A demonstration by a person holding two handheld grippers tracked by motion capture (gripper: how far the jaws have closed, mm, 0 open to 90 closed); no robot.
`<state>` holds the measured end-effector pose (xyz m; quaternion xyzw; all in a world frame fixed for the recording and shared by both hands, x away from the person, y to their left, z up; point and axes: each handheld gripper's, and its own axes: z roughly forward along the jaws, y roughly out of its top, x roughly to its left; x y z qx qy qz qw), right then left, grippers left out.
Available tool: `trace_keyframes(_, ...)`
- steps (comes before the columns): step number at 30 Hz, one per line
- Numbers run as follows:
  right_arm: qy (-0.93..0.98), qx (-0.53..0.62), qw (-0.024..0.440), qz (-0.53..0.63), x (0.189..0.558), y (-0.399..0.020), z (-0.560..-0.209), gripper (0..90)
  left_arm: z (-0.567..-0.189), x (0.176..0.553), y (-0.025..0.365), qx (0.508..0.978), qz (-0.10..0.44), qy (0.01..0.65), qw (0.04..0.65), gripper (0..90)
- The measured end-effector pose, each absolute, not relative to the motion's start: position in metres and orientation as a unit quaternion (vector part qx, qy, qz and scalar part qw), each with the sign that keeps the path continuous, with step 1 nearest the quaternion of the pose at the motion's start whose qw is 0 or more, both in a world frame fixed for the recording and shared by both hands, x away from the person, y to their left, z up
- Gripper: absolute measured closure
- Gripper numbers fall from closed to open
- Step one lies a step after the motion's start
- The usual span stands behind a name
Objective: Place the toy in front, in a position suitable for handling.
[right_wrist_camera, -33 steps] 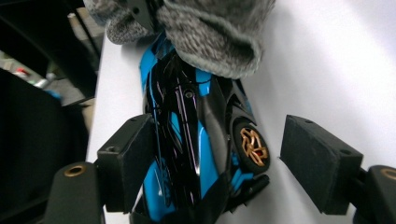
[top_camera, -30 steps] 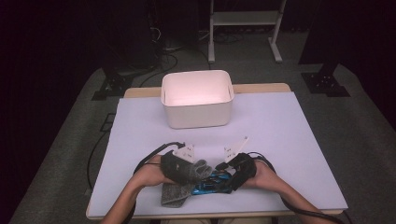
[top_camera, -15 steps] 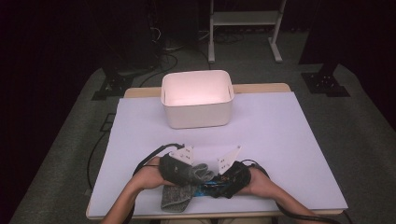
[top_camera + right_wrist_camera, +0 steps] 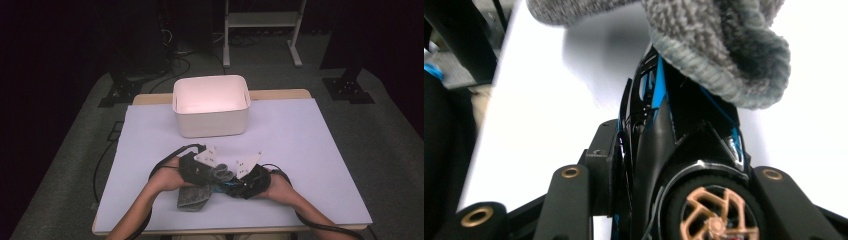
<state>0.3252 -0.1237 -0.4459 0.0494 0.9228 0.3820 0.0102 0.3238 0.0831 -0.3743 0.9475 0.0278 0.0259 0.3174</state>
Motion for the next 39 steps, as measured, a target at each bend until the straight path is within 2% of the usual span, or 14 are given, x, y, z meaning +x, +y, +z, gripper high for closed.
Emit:
trace_keyframes(1, 0.919, 0.054, 0.005, 0.390, 0.325, -0.125, -0.447, 54.0, -0.374, 0.324, 0.083, 0.946, 0.024, 0.029, 0.322, 74.0)
trace_keyframes(4, 0.918, 0.060, -0.001, 0.393, 0.324, -0.130, -0.444, 45.6, -0.375, 0.324, 0.086, 0.943, 0.019, 0.032, 0.330, 74.0)
trace_keyframes(8, 0.911, 0.075, -0.003, 0.406, 0.322, -0.145, -0.439, 41.3, -0.373, 0.324, 0.088, 0.942, 0.018, 0.031, 0.334, 73.3)
trace_keyframes(10, 0.906, 0.088, -0.012, 0.413, 0.323, -0.153, -0.441, 43.9, -0.369, 0.325, 0.087, 0.941, 0.020, 0.029, 0.335, 72.2)
trace_keyframes(12, 0.906, 0.092, -0.017, 0.414, 0.322, -0.156, -0.442, 54.5, -0.363, 0.325, 0.084, 0.939, 0.018, 0.023, 0.342, 71.7)
trace_keyframes(18, 0.906, 0.089, -0.008, 0.413, 0.322, -0.153, -0.444, 54.7, -0.355, 0.326, 0.064, 0.939, 0.021, -0.011, 0.342, 75.3)
trace_keyframes(19, 0.905, 0.092, -0.014, 0.415, 0.323, -0.154, -0.444, 53.1, -0.358, 0.327, 0.060, 0.944, 0.025, -0.013, 0.329, 75.5)
trace_keyframes(20, 0.904, 0.095, -0.017, 0.416, 0.323, -0.154, -0.444, 44.9, -0.362, 0.327, 0.057, 0.949, 0.030, -0.013, 0.313, 75.5)
trace_keyframes(21, 0.904, 0.097, -0.015, 0.417, 0.324, -0.155, -0.444, 41.0, -0.369, 0.328, 0.053, 0.957, 0.034, -0.017, 0.289, 75.4)
trace_keyframes(27, 0.886, 0.093, 0.007, 0.454, 0.318, -0.165, -0.421, 38.6, -0.377, 0.329, 0.061, 0.946, 0.016, -0.002, 0.322, 75.5)
trace_keyframes(31, 0.875, 0.080, 0.020, 0.477, 0.315, -0.165, -0.405, 42.7, -0.376, 0.328, 0.058, 0.949, 0.022, -0.010, 0.313, 75.4)
trace_keyframes(32, 0.873, 0.076, 0.025, 0.481, 0.314, -0.163, -0.402, 47.7, -0.376, 0.328, 0.058, 0.950, 0.023, -0.012, 0.310, 75.3)
trace_keyframes(34, 0.872, 0.071, 0.041, 0.483, 0.313, -0.160, -0.400, 51.0, -0.375, 0.326, 0.057, 0.951, 0.027, -0.017, 0.307, 75.2)
trace_keyframes(39, 0.877, 0.066, 0.042, 0.474, 0.317, -0.155, -0.400, 74.9, -0.375, 0.326, 0.055, 0.952, 0.027, -0.016, 0.303, 72.4)
